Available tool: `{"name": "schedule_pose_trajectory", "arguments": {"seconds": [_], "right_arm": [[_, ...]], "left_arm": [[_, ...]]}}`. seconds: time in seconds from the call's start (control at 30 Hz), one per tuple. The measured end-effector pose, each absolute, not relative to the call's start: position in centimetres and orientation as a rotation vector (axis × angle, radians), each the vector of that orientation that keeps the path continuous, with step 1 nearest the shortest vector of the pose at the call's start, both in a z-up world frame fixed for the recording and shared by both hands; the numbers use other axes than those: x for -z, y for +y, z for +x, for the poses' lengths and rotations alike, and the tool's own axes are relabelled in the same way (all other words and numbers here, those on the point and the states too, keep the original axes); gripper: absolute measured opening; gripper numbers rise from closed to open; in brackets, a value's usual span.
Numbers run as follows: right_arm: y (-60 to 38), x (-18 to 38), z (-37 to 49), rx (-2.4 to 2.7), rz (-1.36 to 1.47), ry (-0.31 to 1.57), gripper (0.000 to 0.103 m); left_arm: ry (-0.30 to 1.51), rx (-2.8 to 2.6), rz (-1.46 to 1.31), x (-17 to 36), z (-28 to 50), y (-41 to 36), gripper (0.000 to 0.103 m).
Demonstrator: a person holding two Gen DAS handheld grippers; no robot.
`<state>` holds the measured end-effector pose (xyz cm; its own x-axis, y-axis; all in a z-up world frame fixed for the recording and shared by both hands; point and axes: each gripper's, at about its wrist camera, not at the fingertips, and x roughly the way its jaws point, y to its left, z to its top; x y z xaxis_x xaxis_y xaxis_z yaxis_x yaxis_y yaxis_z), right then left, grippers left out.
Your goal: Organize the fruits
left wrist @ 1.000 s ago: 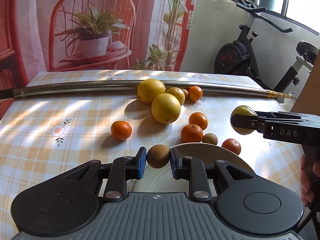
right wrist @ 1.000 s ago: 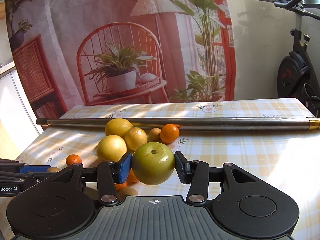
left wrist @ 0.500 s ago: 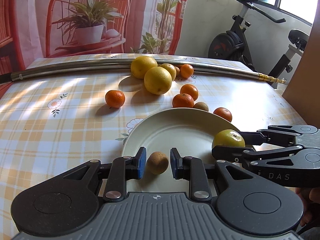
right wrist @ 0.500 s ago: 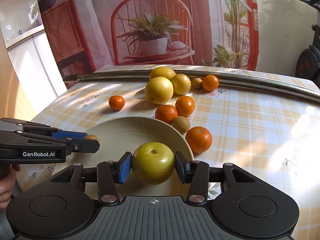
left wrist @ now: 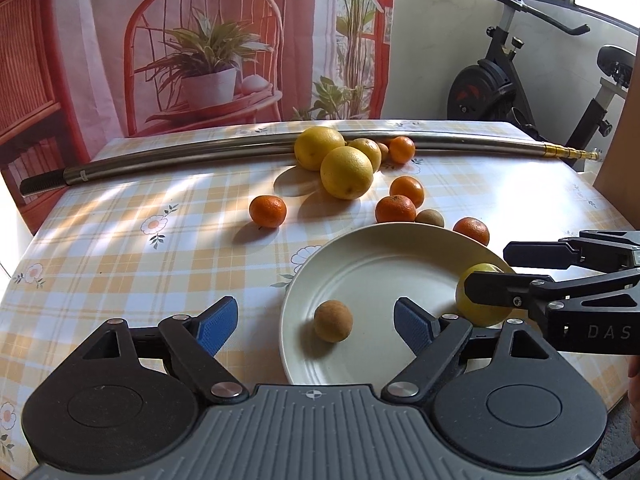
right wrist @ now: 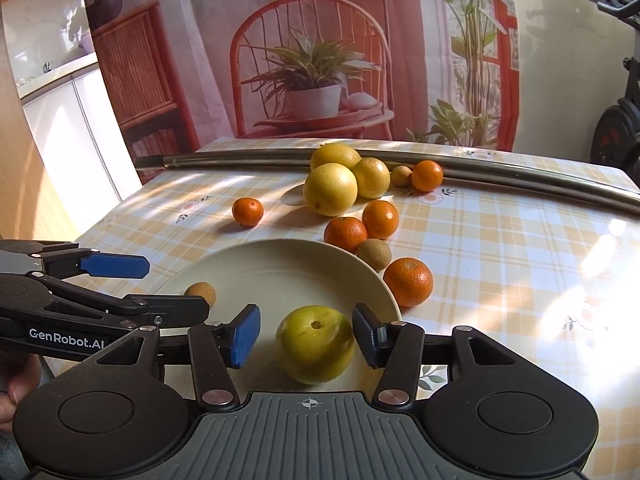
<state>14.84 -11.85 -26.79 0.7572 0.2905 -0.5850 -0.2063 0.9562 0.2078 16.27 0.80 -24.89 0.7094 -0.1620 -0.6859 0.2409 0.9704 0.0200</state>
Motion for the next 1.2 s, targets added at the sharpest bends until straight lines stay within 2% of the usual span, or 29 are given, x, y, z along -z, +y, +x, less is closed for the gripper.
{"name": "schedule_pose_trajectory", "arguments": {"seconds": [0.13, 0.2, 0.27, 0.33, 0.53, 0.6, 0.83, 1.2], "right_arm": [[-12.2, 25.8, 14.4, -0.255, 0.146, 0.623, 0.056], [-12.3, 25.3, 14.0, -0.244, 0.138, 0.6, 0.061], [-12.3, 24.8, 13.6, -0.226, 0.127, 0.572, 0.071], [-12.5, 24.3, 13.4, -0.22, 0.127, 0.549, 0.076], [-12.7, 23.7, 13.5, -0.185, 0.136, 0.554, 0.078], [-12.8, 23.7, 13.4, -0.169, 0.143, 0.55, 0.081], [-13.5, 23.4, 12.2, -0.054, 0.152, 0.463, 0.103], [-13.7, 24.1, 12.2, 0.004, 0.135, 0.47, 0.103]], "left_arm": [[0.735, 0.22, 0.029, 24.2, 16.2, 2.3, 0.087], [0.727, 0.217, 0.0, 24.0, 16.2, 2.9, 0.088], [0.734, 0.19, 0.005, 23.7, 16.5, 3.2, 0.089], [0.717, 0.163, 0.023, 23.4, 16.3, 3.4, 0.089], [0.655, 0.189, 0.002, 22.5, 15.5, 4.6, 0.089], [0.66, 0.185, -0.009, 22.5, 15.6, 5.0, 0.089], [0.691, 0.086, -0.078, 23.1, 16.3, 6.4, 0.089], [0.658, 0.034, -0.042, 23.1, 16.8, 7.0, 0.089]]}}
